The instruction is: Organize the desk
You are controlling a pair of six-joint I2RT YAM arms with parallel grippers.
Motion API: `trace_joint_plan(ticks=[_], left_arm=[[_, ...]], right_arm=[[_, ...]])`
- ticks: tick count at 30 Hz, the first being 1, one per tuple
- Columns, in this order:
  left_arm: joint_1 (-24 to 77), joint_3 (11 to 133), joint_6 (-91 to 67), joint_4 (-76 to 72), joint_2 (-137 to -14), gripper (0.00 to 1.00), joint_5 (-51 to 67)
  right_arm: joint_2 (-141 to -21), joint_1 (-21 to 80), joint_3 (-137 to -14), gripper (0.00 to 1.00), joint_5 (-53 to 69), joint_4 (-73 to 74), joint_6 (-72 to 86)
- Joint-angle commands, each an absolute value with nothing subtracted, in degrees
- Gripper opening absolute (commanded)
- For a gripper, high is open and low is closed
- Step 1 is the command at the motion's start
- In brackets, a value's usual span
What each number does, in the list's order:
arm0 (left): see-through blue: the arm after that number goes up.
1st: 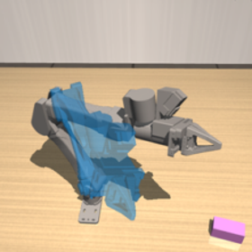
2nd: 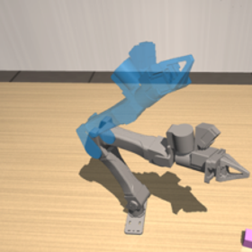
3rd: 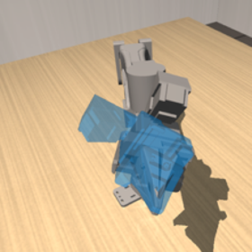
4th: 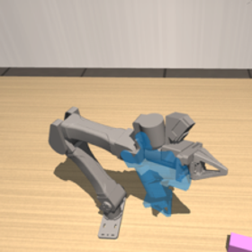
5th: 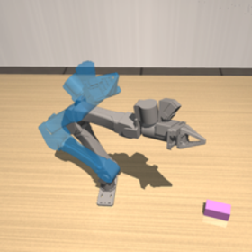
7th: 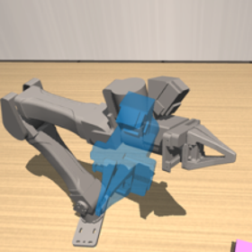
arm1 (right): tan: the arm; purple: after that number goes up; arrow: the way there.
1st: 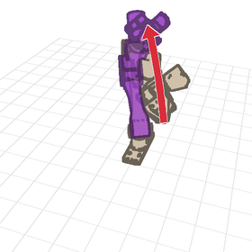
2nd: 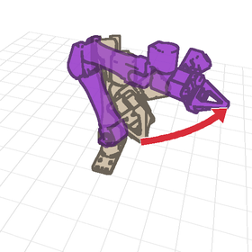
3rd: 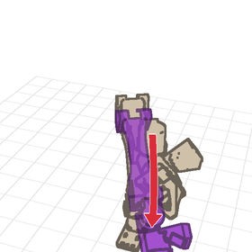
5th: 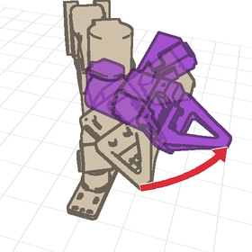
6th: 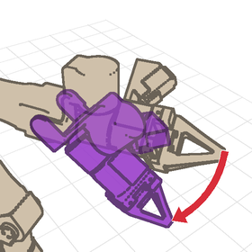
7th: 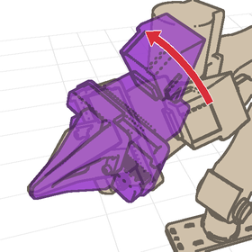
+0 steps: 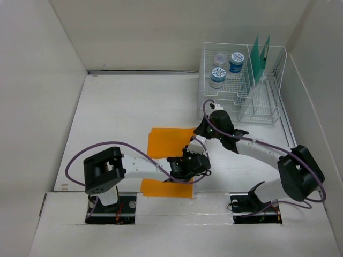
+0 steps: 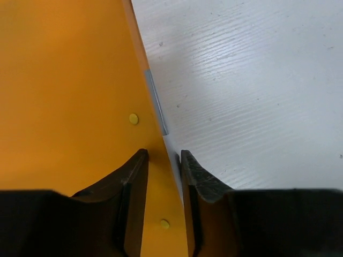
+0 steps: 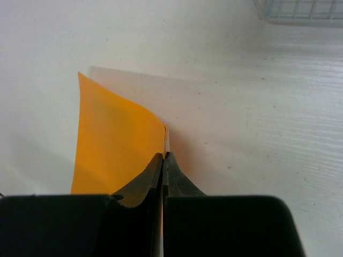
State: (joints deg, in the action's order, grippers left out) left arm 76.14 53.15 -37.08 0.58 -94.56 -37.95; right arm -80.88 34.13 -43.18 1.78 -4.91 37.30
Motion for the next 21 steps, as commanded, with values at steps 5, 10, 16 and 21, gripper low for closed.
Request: trace_joint_plan(ticks=[5,10,16,21], left_arm=[[76.3,51.6,-40.3,3.3,-95.9,0.0,-43.2],[76.3,44.0,-37.7,-6.6,-88.9,0.0,-39.8],[76.3,37.7,-35.9,-15.1,-83.4,0.0,-36.5],[75.6,35.7,-34.6,-19.7,-84.6,0.0,-33.2]], right_arm=[[-75.2,33.4,-43.0,0.0,8.3,-8.8,37.9],[-74.3,32.2,-40.5,0.0,9.4,-9.6,37.9],[-72.9,31.6,-35.7,0.36,9.5,-13.0,37.9],[-73.5,31.1,-31.1,0.6,11.6,-17.0,38.3]])
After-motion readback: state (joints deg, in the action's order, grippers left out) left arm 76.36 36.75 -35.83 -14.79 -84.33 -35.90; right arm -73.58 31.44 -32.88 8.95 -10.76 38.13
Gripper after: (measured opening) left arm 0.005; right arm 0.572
